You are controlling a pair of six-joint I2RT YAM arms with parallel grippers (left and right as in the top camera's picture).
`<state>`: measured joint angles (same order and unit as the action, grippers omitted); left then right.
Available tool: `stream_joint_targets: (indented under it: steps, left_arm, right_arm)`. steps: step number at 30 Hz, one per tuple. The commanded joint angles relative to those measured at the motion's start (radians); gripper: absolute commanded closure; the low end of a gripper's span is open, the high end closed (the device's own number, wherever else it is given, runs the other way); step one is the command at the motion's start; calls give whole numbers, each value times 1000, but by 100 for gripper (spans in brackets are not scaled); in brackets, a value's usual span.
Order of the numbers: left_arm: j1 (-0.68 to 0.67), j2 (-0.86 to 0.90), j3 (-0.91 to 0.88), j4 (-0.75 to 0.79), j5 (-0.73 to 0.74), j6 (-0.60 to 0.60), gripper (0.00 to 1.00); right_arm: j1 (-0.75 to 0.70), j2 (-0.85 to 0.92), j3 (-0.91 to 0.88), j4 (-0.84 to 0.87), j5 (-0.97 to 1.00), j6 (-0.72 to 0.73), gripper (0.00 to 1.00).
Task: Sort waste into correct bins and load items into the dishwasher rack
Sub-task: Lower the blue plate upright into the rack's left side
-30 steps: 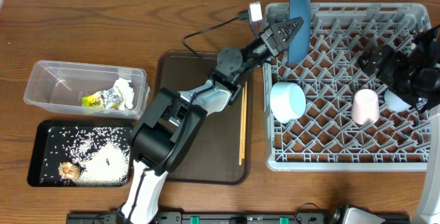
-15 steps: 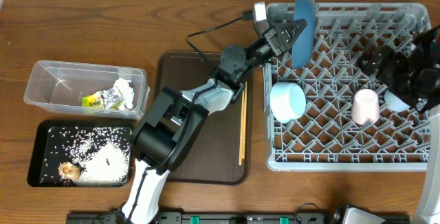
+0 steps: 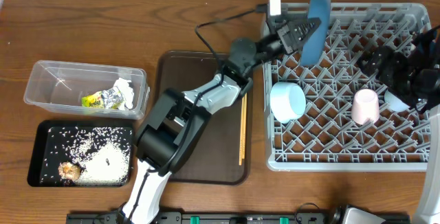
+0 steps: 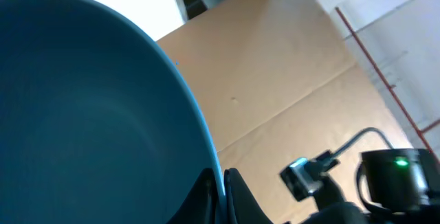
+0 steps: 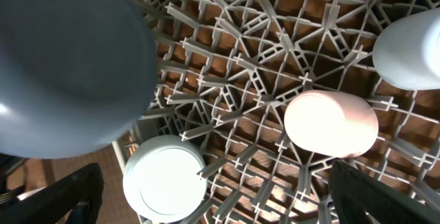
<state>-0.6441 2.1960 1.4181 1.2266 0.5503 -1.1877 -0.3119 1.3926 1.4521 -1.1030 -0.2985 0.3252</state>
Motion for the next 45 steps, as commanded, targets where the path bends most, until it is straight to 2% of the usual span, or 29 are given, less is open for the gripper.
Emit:
stream_joint_targets:
  steps: [1, 27, 37, 40, 42, 43, 45]
  left_arm:
    - [-14, -1, 20, 4, -34, 54, 94]
    - [-80, -1, 21, -13, -173, 46, 94]
    - [-60, 7, 20, -24, -170, 46, 93]
    - [-39, 7, 20, -61, -153, 46, 71]
    - [-21, 7, 20, -83, -127, 46, 48]
    - [-15, 7, 20, -93, -116, 46, 44]
    - [0, 7, 20, -100, -92, 46, 40]
  right_arm:
    - [-10, 1, 10, -5, 3, -8, 2]
    - [-10, 1, 10, -16, 4, -8, 2]
    - [-10, 1, 10, -30, 4, -17, 2]
    - [-10, 1, 10, -35, 11, -16, 2]
    - [-10, 1, 10, -35, 11, -16, 2]
    - [-10, 1, 10, -35, 11, -16, 2]
    - [-10, 1, 10, -35, 11, -16, 3]
